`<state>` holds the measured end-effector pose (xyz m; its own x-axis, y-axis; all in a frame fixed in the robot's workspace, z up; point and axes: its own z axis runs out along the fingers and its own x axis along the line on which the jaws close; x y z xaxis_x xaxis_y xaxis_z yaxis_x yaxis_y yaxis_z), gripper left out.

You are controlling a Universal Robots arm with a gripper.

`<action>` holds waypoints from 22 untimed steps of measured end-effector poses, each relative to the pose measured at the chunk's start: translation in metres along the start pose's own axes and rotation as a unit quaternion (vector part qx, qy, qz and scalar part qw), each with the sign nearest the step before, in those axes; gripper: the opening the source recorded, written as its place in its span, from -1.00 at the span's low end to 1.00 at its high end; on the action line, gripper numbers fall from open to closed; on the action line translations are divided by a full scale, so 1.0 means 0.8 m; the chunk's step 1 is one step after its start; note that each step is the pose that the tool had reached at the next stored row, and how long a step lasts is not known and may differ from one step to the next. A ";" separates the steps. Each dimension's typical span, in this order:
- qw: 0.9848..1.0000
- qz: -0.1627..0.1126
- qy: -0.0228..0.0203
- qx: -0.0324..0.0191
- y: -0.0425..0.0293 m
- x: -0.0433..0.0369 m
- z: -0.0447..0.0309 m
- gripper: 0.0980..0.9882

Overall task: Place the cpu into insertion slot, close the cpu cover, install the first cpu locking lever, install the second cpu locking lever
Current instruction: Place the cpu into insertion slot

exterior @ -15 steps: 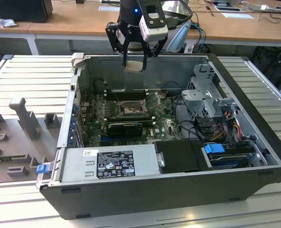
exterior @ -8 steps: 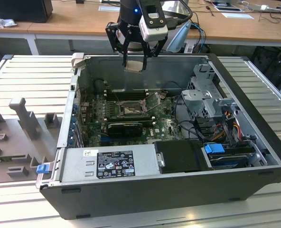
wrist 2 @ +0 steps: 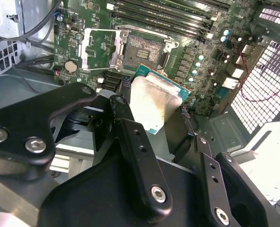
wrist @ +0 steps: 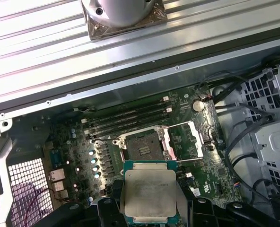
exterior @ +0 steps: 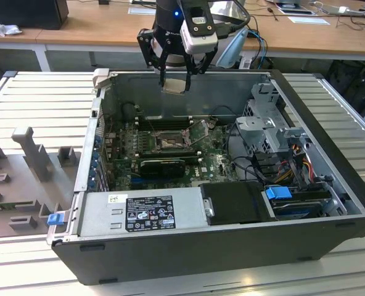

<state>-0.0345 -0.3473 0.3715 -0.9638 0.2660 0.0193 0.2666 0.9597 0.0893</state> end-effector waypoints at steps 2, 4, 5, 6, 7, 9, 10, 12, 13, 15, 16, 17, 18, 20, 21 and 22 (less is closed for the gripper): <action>1.000 0.001 0.000 0.000 0.0000 0.000 0.0000 -0.03; 1.000 0.002 0.000 0.000 0.0000 0.000 0.0000 -0.03; 1.000 0.002 0.000 0.000 0.0000 0.000 0.0000 -0.03; 1.000 0.003 0.000 0.000 0.0000 0.000 0.0000 -0.03; 1.000 0.003 0.000 0.000 0.0000 0.000 0.0000 -0.03; 1.000 0.005 0.000 0.000 0.0000 0.000 0.0000 -0.03; 1.000 0.005 0.000 0.000 0.0000 0.000 0.0000 -0.03; 1.000 0.006 -0.001 0.000 0.0000 0.000 0.0000 -0.03; 1.000 0.006 -0.001 0.000 0.0000 0.000 0.0000 -0.03; 1.000 0.008 -0.001 0.000 0.0000 0.000 0.0000 -0.03; 1.000 0.009 -0.001 0.000 0.0000 0.000 0.0000 -0.03; 1.000 0.009 -0.001 0.000 0.0000 0.000 0.0000 -0.03; 1.000 0.009 -0.001 0.000 0.0000 0.000 0.0000 -0.03; 1.000 0.010 -0.001 0.000 0.0000 0.000 0.0000 -0.03; 1.000 0.010 -0.001 0.000 0.0000 0.000 0.0000 -0.03; 1.000 0.011 -0.001 0.000 0.0000 0.000 0.0000 -0.03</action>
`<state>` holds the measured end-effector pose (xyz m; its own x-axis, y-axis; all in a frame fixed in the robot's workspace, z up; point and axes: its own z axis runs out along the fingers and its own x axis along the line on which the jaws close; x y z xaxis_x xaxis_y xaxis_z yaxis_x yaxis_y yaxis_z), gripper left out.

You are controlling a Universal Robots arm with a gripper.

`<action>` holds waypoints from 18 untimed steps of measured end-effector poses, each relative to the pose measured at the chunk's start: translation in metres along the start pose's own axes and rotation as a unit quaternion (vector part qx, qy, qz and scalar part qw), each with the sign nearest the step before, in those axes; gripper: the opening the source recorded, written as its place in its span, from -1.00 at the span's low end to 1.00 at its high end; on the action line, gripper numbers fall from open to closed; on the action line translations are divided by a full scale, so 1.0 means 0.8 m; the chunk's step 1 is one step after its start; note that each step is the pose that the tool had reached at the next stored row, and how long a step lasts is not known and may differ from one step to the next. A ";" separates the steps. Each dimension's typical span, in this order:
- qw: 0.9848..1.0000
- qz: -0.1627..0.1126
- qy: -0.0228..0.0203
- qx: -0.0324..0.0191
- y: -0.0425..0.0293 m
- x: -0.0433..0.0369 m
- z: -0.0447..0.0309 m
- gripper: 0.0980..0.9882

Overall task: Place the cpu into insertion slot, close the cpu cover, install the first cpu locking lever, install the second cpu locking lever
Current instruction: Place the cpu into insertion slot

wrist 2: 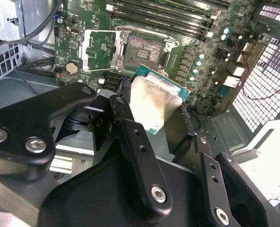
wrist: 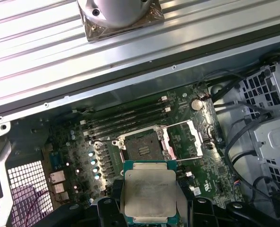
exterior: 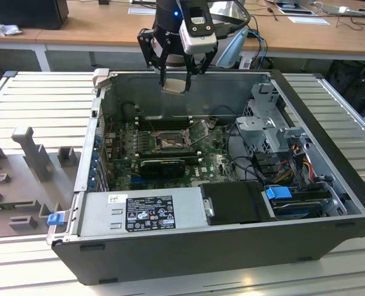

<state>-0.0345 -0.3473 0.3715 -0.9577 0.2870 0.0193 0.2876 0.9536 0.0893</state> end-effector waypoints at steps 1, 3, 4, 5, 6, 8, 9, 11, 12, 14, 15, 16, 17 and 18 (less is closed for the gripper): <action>1.000 0.001 0.000 0.000 0.0000 0.000 0.0000 -0.03; 1.000 0.002 0.000 0.000 0.0000 0.000 0.0000 -0.03; 1.000 0.003 0.000 0.000 0.0000 0.000 0.0000 -0.03; 1.000 0.004 0.000 0.000 0.0000 0.000 0.0000 -0.03; 1.000 0.005 0.000 0.000 0.0000 0.000 0.0000 -0.03; 1.000 0.006 -0.001 0.000 0.0000 0.000 0.0000 -0.03; 1.000 0.006 -0.001 0.000 0.0000 0.000 0.0001 -0.03; 1.000 0.007 -0.001 0.000 0.0000 0.000 0.0000 -0.03; 1.000 0.008 -0.001 0.000 0.0000 0.000 0.0000 -0.03; 1.000 0.009 -0.001 0.000 0.0000 0.000 0.0000 -0.03; 1.000 0.010 -0.001 0.000 0.0000 0.000 0.0001 -0.03; 1.000 0.011 -0.001 0.000 0.0000 0.000 0.0001 -0.03; 1.000 0.012 -0.001 0.000 0.0000 0.000 0.0001 -0.03; 1.000 0.012 -0.001 0.000 0.0000 0.000 0.0001 -0.03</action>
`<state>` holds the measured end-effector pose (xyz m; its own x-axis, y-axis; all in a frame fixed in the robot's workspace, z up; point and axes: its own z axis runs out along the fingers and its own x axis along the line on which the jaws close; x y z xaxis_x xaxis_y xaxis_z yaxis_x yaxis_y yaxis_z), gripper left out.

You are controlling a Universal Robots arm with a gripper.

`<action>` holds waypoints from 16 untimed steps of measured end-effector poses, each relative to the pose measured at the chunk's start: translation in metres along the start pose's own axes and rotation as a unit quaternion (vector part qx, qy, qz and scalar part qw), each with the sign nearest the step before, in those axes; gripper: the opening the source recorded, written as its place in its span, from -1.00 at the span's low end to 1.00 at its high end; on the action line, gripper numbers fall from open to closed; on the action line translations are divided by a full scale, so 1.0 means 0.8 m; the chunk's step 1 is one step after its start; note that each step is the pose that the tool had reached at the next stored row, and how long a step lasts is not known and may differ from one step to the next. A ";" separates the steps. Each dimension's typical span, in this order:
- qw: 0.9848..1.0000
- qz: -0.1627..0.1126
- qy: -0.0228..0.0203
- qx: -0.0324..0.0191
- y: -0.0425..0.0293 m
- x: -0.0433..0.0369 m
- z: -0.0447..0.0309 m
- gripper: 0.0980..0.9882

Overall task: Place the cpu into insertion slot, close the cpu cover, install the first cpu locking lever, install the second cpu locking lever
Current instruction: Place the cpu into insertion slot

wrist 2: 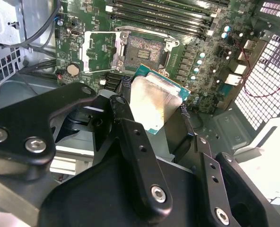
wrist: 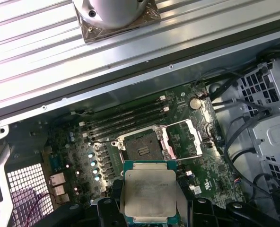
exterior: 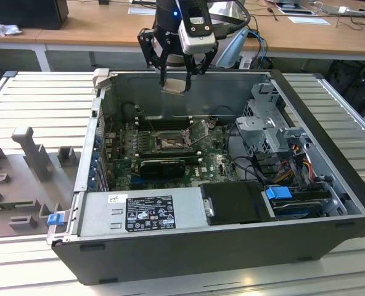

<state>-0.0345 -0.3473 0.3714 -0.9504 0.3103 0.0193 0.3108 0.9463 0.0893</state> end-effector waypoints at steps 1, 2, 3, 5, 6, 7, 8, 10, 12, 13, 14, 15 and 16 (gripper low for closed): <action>1.000 0.001 0.000 0.000 0.0000 0.000 0.0000 -0.03; 1.000 0.001 0.000 0.000 0.0000 0.000 0.0000 -0.03; 1.000 0.002 0.000 0.000 0.0000 0.000 0.0000 -0.03; 1.000 0.004 0.000 0.000 0.0000 0.000 0.0000 -0.03; 1.000 0.005 0.000 0.000 0.0000 0.000 0.0000 -0.03; 1.000 0.006 0.000 0.000 0.0000 0.000 0.0000 -0.03; 1.000 0.007 -0.001 0.000 0.0000 0.000 0.0001 -0.03; 1.000 0.008 -0.001 0.000 0.0000 0.000 0.0000 -0.03; 1.000 0.010 -0.001 0.000 0.0000 0.000 0.0000 -0.03; 1.000 0.010 -0.001 0.000 0.0000 0.000 0.0000 -0.03; 1.000 0.011 -0.001 0.000 0.0000 0.000 0.0001 -0.03; 1.000 0.012 -0.001 0.000 0.0000 0.000 0.0001 -0.03; 1.000 0.014 -0.001 0.000 0.0000 0.000 0.0001 -0.03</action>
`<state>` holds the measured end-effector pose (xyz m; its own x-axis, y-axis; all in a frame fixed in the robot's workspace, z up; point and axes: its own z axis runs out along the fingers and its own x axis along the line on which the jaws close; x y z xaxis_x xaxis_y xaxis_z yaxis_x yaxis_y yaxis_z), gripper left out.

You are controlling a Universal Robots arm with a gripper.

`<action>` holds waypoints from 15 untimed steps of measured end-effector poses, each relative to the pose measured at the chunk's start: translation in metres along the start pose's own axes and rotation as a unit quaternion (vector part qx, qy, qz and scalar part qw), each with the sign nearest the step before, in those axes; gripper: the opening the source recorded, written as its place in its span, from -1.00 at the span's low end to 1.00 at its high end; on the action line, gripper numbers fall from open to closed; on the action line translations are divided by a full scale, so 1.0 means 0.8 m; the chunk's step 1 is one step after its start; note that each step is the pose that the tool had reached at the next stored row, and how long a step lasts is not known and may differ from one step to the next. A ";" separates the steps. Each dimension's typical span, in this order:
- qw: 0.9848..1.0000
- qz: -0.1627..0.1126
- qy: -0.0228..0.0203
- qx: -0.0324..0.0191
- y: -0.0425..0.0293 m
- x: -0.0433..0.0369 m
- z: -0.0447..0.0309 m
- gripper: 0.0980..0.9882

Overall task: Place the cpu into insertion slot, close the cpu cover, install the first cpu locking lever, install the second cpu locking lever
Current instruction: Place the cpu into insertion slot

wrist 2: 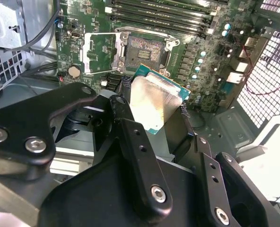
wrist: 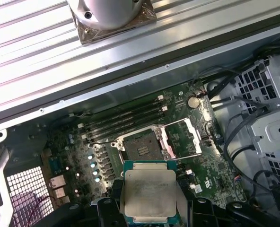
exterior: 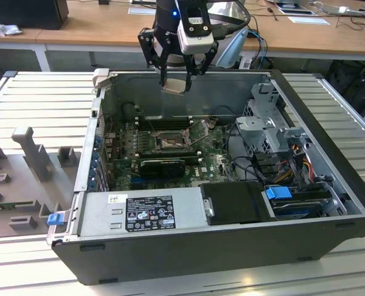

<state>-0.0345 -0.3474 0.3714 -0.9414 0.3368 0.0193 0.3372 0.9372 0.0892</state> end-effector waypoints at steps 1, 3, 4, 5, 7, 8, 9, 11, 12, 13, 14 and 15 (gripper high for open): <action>1.000 0.002 0.000 0.000 0.0000 0.000 0.0000 -0.03; 1.000 0.006 -0.001 0.000 0.0000 0.000 0.0002 -0.03; 1.000 0.008 -0.001 0.000 0.0000 0.000 0.0002 -0.03; 1.000 0.011 -0.001 0.000 0.0000 0.000 0.0003 -0.03; 1.000 0.021 -0.002 0.000 0.0000 0.000 0.0004 -0.03; 1.000 0.025 -0.002 -0.001 -0.0001 0.000 0.0005 -0.03; 1.000 0.028 -0.002 -0.001 0.0000 0.000 0.0005 -0.03; 0.999 0.033 -0.003 -0.001 -0.0001 0.000 0.0006 -0.03; 0.999 0.035 -0.003 -0.001 -0.0001 0.000 0.0006 -0.03; 0.999 0.037 -0.003 -0.001 0.0000 0.000 0.0006 -0.03; 0.999 0.038 -0.003 -0.001 0.0000 0.000 0.0006 -0.03; 0.999 0.041 -0.004 -0.001 0.0000 0.000 0.0006 -0.03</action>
<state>-0.0345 -0.3473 0.3709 -0.9104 0.4133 0.0193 0.4133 0.9062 0.0894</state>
